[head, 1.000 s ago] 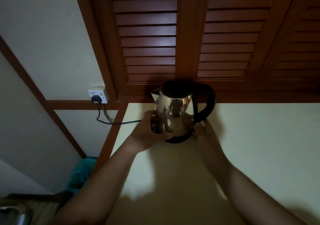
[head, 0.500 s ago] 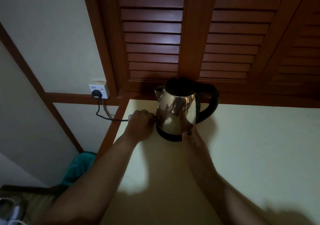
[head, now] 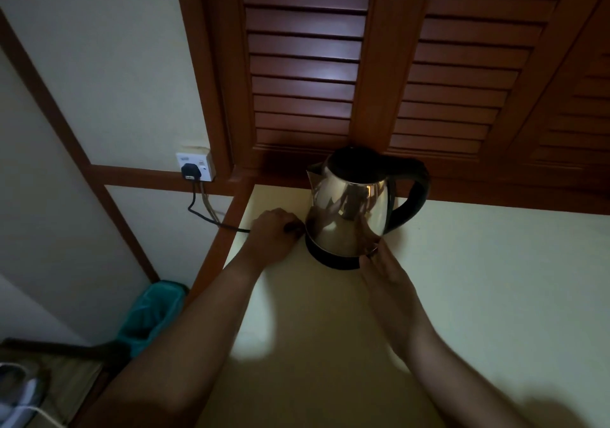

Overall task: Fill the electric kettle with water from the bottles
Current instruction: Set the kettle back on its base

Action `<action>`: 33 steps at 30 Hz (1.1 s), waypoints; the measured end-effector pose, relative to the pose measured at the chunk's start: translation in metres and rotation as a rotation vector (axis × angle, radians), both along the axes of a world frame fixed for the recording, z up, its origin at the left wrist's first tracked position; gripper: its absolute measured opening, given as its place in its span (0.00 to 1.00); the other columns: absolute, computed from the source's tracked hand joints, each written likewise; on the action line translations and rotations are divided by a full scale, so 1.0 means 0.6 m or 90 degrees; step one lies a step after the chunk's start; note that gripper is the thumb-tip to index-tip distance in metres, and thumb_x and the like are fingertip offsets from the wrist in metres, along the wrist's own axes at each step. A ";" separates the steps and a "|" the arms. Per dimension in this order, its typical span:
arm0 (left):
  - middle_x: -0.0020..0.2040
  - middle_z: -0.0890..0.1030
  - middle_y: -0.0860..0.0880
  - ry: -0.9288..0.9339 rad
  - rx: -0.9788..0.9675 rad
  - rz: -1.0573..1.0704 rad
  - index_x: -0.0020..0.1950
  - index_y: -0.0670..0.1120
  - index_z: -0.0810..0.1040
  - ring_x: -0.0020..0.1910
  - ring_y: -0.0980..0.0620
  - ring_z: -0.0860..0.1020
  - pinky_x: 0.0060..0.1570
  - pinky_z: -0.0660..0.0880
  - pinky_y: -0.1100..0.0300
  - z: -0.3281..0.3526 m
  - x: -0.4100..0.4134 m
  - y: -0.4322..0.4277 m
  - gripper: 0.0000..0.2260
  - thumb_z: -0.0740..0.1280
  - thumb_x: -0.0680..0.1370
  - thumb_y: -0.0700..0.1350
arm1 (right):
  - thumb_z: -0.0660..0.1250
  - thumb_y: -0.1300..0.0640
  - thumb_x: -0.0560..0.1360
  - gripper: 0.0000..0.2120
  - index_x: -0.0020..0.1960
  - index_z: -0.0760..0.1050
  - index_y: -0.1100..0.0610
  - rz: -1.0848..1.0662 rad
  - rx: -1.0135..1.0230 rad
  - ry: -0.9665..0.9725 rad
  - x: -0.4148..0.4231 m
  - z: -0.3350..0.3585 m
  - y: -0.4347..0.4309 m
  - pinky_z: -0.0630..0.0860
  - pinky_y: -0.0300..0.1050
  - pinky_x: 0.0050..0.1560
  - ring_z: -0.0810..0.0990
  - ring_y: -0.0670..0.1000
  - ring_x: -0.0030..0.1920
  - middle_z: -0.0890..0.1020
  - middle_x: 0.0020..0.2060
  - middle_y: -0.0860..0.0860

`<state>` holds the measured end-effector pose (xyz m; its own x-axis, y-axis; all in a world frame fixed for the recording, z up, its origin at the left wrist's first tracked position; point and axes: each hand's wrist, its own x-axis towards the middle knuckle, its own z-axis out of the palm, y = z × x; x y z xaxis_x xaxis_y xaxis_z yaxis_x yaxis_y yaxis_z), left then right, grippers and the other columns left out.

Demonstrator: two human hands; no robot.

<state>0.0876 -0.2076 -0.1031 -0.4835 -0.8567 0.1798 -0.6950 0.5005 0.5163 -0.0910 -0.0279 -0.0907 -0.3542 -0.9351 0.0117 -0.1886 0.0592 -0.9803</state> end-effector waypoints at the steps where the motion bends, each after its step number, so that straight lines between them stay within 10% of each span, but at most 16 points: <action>1: 0.55 0.86 0.43 0.002 0.006 -0.006 0.58 0.47 0.88 0.56 0.41 0.82 0.48 0.69 0.59 0.002 0.000 0.003 0.10 0.68 0.82 0.43 | 0.62 0.48 0.83 0.20 0.73 0.68 0.33 -0.021 0.000 -0.027 -0.004 -0.003 -0.002 0.74 0.41 0.59 0.75 0.37 0.62 0.77 0.63 0.32; 10: 0.68 0.81 0.56 0.099 0.205 -0.046 0.75 0.56 0.74 0.68 0.52 0.78 0.69 0.76 0.47 0.017 0.011 0.049 0.38 0.75 0.67 0.66 | 0.74 0.35 0.69 0.38 0.74 0.69 0.49 -0.047 -0.036 -0.107 -0.052 0.010 -0.038 0.74 0.51 0.68 0.78 0.43 0.66 0.80 0.66 0.45; 13: 0.66 0.81 0.57 0.096 0.190 -0.019 0.75 0.59 0.72 0.68 0.52 0.78 0.68 0.76 0.45 0.021 0.003 0.054 0.41 0.73 0.63 0.71 | 0.76 0.51 0.75 0.30 0.71 0.65 0.52 -0.054 -0.063 -0.123 -0.054 0.016 -0.049 0.78 0.43 0.61 0.82 0.41 0.60 0.81 0.62 0.46; 33: 0.59 0.82 0.57 0.016 0.123 -0.017 0.67 0.62 0.72 0.62 0.49 0.80 0.59 0.79 0.43 0.017 -0.010 0.041 0.33 0.64 0.65 0.73 | 0.73 0.68 0.75 0.31 0.67 0.60 0.49 -0.058 -0.156 -0.186 -0.051 0.004 -0.054 0.80 0.49 0.60 0.84 0.52 0.59 0.83 0.57 0.47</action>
<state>0.0819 -0.1832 -0.0931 -0.5034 -0.8637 0.0249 -0.6692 0.4080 0.6211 -0.1218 -0.0600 -0.0880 -0.4569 -0.8818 0.1168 0.0953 -0.1790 -0.9792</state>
